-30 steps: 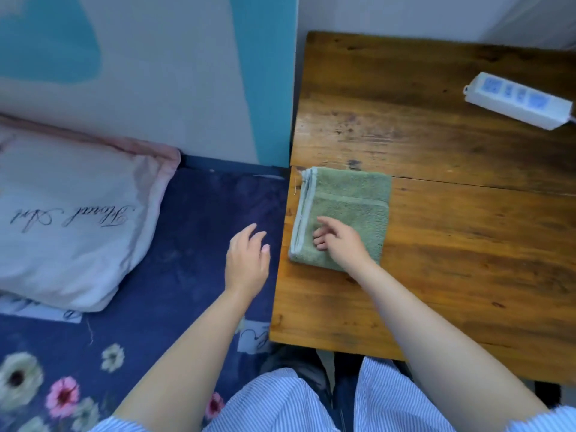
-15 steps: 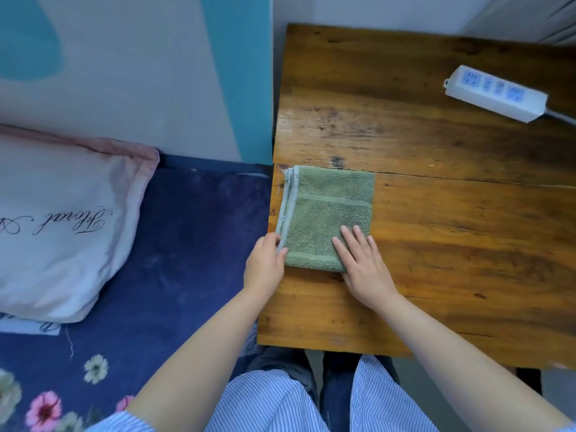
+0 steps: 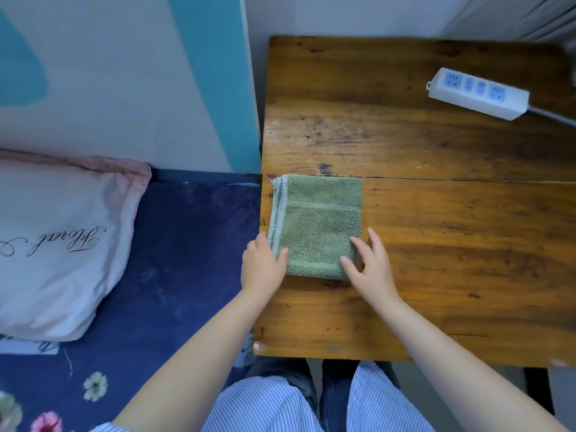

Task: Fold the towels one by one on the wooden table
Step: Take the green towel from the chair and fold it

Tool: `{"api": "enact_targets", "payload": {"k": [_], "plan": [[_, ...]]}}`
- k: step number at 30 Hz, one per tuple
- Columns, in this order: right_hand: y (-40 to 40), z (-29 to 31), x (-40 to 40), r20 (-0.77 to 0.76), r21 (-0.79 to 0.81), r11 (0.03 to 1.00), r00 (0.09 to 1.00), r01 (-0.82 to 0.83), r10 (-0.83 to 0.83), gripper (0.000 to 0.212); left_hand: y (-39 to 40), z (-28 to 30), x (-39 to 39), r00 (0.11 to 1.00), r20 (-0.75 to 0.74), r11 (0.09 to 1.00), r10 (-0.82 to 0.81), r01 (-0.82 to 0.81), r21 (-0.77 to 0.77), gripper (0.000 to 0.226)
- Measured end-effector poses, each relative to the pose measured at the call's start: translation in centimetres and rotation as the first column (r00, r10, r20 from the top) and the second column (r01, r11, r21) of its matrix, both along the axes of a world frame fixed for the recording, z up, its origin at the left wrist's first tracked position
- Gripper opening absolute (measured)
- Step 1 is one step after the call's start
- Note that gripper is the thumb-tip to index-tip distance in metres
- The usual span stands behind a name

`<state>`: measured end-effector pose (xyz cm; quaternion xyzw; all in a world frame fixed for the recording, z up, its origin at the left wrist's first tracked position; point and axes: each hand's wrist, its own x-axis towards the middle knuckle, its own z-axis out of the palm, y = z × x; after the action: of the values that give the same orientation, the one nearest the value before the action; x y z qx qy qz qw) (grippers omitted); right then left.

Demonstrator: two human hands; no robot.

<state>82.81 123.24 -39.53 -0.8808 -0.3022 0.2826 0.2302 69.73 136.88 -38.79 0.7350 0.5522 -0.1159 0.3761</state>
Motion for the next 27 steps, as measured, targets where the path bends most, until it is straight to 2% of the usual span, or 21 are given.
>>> {"api": "enact_targets", "payload": {"k": [2,4,6,8,10,12,14,16,19,21,24,25,27], "plan": [[1.1,0.3,0.1,-0.051,-0.018,0.986,0.984,0.168,-0.169,0.049,-0.2,0.2,0.9,0.995,-0.093,0.997,0.033,-0.039,-0.066,0.051],[2.0,0.6,0.0,-0.088,-0.068,0.98,0.977,0.187,-0.192,0.053,-0.5,0.3,1.5,0.987,-0.152,0.99,0.059,-0.077,-0.116,0.05],[2.1,1.0,-0.5,-0.111,-0.097,0.98,0.977,0.174,-0.184,0.061,-0.9,0.1,1.4,0.985,-0.157,0.992,0.071,-0.086,-0.096,0.048],[1.6,1.4,-1.0,-0.091,-0.082,0.992,0.991,0.092,-0.099,0.07,-1.3,0.2,0.8,0.994,-0.097,0.998,0.051,-0.054,-0.035,0.049],[0.3,1.4,-1.4,-0.022,-0.093,0.991,0.996,-0.091,0.089,0.073,-2.0,0.1,-0.2,0.999,-0.053,1.0,0.002,0.0,0.029,0.054],[-0.9,1.1,-1.6,0.026,-0.126,0.946,0.952,-0.299,0.305,0.067,-2.8,0.1,-0.9,1.0,-0.019,0.999,-0.002,0.003,0.044,0.056],[-1.6,0.8,-1.3,0.046,-0.126,0.897,0.901,-0.424,0.432,0.061,-3.3,0.3,-0.8,0.988,0.065,0.991,0.137,-0.136,-0.017,0.052],[-1.8,0.6,-0.7,0.062,-0.09,0.874,0.873,-0.478,0.484,0.062,-3.8,0.9,-0.3,0.951,0.119,0.957,0.287,-0.278,-0.084,0.049],[-1.9,0.5,0.0,0.039,-0.125,0.842,0.846,-0.524,0.532,0.054,-4.4,1.6,0.1,0.876,0.154,0.888,0.457,-0.439,-0.137,0.043],[-2.2,1.3,0.9,0.094,-0.083,0.841,0.836,-0.535,0.541,0.051,-5.4,2.6,0.0,0.806,0.193,0.829,0.559,-0.537,-0.157,0.038],[-2.8,2.8,1.7,0.216,0.039,0.719,0.708,-0.694,0.672,0.041,-7.1,4.0,-0.4,0.704,0.296,0.758,0.646,-0.638,-0.136,0.028],[-3.0,3.6,1.9,0.228,0.049,0.658,0.65,-0.751,0.725,0.04,-8.1,4.8,-0.9,0.68,0.333,0.742,0.653,-0.662,-0.104,0.023],[-2.2,5.0,2.2,0.26,0.096,0.602,0.604,-0.793,0.754,0.037,-8.7,5.7,-1.6,0.663,0.391,0.737,0.638,-0.673,-0.063,0.018]]}}
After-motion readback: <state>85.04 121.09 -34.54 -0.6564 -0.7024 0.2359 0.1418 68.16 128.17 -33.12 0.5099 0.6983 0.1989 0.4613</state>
